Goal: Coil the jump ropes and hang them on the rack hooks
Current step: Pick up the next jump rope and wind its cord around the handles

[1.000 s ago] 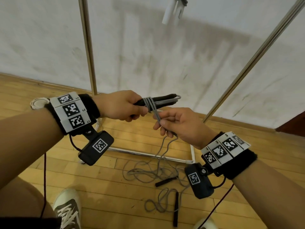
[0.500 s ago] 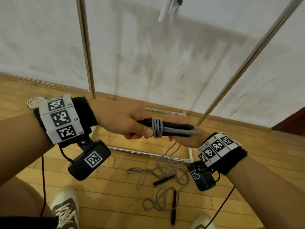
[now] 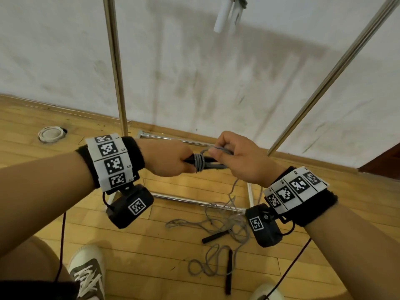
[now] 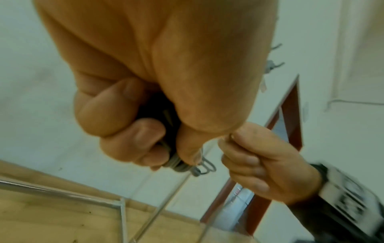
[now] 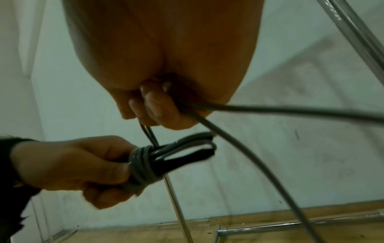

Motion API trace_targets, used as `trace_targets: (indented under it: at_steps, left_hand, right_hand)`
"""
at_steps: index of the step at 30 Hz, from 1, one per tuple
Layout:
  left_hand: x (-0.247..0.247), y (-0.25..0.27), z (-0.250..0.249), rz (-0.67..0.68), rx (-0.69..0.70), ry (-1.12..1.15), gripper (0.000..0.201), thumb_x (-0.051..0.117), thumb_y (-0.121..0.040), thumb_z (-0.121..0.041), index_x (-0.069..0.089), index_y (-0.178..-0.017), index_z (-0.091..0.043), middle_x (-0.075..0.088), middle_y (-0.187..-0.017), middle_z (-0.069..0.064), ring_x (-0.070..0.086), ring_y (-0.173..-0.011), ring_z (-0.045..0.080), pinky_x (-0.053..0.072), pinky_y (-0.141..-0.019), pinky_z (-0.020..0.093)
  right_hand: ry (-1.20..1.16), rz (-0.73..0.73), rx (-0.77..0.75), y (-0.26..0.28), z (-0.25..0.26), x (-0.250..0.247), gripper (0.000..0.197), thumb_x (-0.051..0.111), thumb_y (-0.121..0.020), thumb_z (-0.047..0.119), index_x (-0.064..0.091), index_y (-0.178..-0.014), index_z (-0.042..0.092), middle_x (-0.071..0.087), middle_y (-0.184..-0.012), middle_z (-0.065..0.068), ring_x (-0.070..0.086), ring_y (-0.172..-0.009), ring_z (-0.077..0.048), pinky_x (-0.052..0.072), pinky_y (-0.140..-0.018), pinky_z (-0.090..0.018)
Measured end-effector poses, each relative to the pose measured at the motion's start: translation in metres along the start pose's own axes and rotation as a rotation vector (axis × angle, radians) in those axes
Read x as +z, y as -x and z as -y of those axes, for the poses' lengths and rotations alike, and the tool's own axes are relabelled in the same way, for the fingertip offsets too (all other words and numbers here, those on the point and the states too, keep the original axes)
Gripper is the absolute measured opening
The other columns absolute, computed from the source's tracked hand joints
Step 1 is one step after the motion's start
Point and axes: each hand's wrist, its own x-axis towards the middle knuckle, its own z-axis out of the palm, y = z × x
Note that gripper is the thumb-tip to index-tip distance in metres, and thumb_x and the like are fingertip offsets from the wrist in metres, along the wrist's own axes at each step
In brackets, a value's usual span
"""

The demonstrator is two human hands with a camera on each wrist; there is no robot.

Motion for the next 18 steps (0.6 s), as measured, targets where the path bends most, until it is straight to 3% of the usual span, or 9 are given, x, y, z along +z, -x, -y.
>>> trace_targets:
  at_steps: [4,8,11,16,18]
  left_hand:
    - [-0.015,-0.002,0.015,-0.147,-0.039,0.179,0.027,0.052,-0.101,-0.037,0.058,-0.084,-0.016,0.06,-0.07,0.0,0.053,-0.059,0.014,0.047,-0.06,0.032]
    - [-0.027,0.004,0.019,-0.234,-0.004,0.426,0.027,0.056,-0.099,-0.032,0.063,-0.088,-0.009,0.057,-0.058,-0.008,0.051,-0.052,0.009,0.044,-0.054,0.025]
    - [-0.032,0.013,0.016,-0.182,0.077,0.536,0.023,0.056,-0.1,-0.028,0.063,-0.092,-0.008,0.055,-0.058,-0.006,0.048,-0.052,0.012,0.041,-0.049,0.023]
    - [-0.033,0.024,0.006,-0.032,0.195,0.577,0.024,0.055,-0.1,-0.028,0.061,-0.098,-0.005,0.054,-0.06,-0.006,0.044,-0.05,0.011,0.038,-0.048,0.02]
    - [-0.032,0.028,0.001,0.033,0.236,0.584,0.016,0.054,-0.099,-0.028,0.065,-0.093,-0.018,0.053,-0.061,-0.006,0.045,-0.051,0.009,0.039,-0.049,0.018]
  right_hand:
    - [-0.477,0.059,0.153,0.003,0.007,0.003,0.007,0.048,-0.1,0.009,0.053,-0.098,0.013,0.055,-0.059,0.002,0.04,-0.044,-0.009,0.029,-0.04,-0.023]
    - [-0.546,0.072,0.093,0.009,0.002,0.009,0.016,0.048,-0.099,0.002,0.06,-0.109,0.006,0.068,-0.077,-0.008,0.058,-0.057,-0.015,0.045,-0.048,-0.025]
    - [-0.574,0.075,0.099,0.013,-0.008,0.01,0.017,0.056,-0.097,0.017,0.069,-0.103,0.007,0.07,-0.076,-0.011,0.06,-0.058,-0.014,0.047,-0.051,-0.023]
    - [-0.383,0.076,0.124,0.015,-0.02,0.012,0.041,0.06,-0.083,0.053,0.077,-0.089,0.016,0.061,-0.057,-0.002,0.045,-0.043,-0.01,0.037,-0.044,-0.018]
    - [-0.257,0.079,0.067,0.015,-0.021,0.015,0.031,0.06,-0.085,0.053,0.077,-0.082,0.028,0.058,-0.056,0.008,0.046,-0.047,-0.006,0.039,-0.049,-0.012]
